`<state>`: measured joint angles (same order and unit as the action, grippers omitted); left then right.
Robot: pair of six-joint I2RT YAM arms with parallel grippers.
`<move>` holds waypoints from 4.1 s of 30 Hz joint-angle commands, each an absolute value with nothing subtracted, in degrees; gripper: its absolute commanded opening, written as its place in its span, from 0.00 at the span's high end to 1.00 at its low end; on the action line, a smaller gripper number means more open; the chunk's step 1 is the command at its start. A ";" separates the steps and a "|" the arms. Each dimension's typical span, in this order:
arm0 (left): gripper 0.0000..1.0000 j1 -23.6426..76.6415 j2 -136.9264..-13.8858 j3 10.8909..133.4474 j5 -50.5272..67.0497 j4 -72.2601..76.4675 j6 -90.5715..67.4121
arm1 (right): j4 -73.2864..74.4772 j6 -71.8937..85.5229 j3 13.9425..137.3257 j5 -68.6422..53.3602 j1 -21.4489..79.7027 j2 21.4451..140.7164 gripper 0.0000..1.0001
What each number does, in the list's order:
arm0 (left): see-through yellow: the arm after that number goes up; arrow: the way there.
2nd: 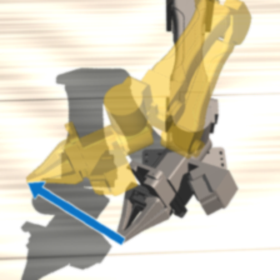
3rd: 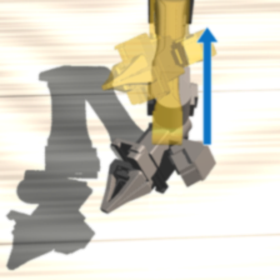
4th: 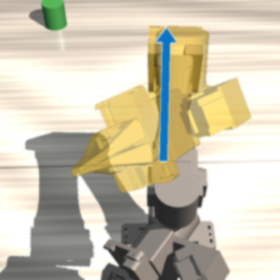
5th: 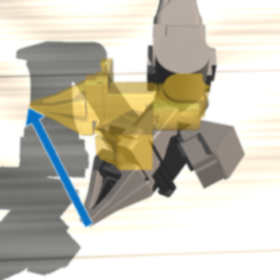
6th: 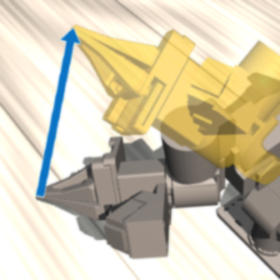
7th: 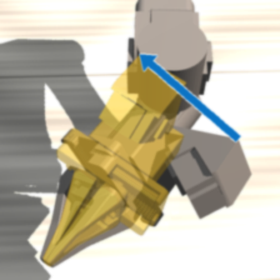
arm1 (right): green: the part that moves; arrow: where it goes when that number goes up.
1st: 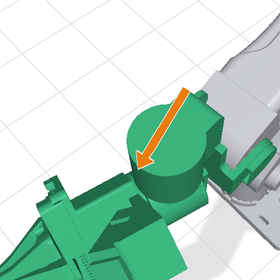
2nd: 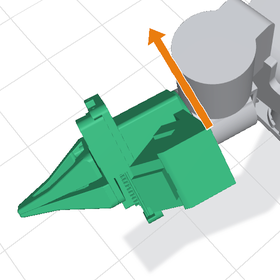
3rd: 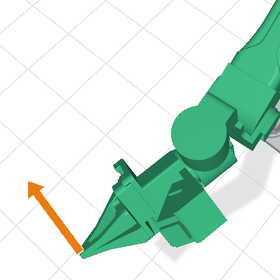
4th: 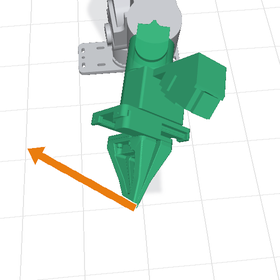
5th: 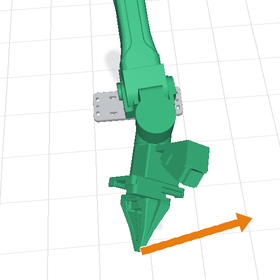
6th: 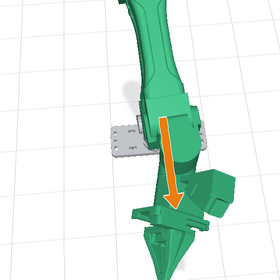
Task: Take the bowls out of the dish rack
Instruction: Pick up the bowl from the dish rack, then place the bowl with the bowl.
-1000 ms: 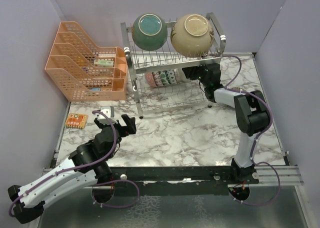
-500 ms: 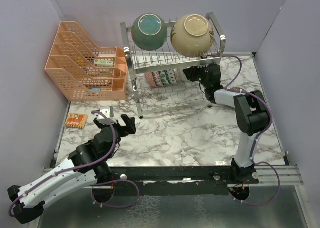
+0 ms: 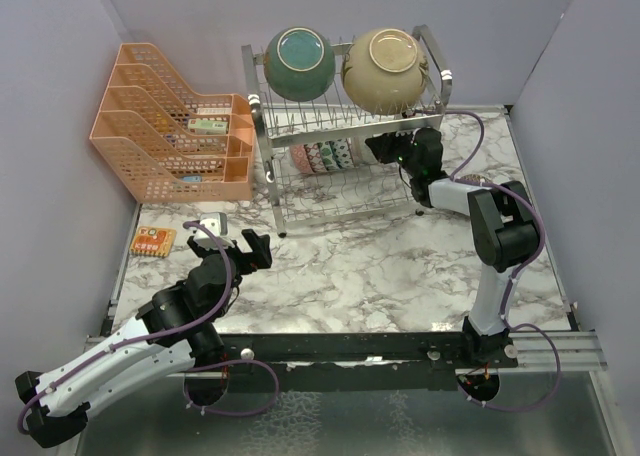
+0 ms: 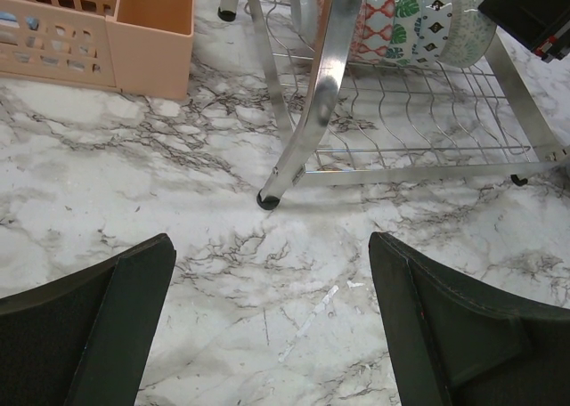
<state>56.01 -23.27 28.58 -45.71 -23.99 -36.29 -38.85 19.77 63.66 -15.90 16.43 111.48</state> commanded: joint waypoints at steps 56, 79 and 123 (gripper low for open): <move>0.06 56.16 -24.29 27.60 -46.55 -22.83 -34.94 | -49.28 17.11 48.88 -40.77 16.40 97.92 0.98; 0.06 56.16 -23.62 27.55 -46.20 -22.90 -34.98 | -34.09 5.83 36.72 -34.22 18.71 74.94 0.98; 0.06 56.14 -23.70 26.07 -41.95 -16.44 -30.92 | 9.89 9.48 39.00 14.09 18.67 52.05 0.98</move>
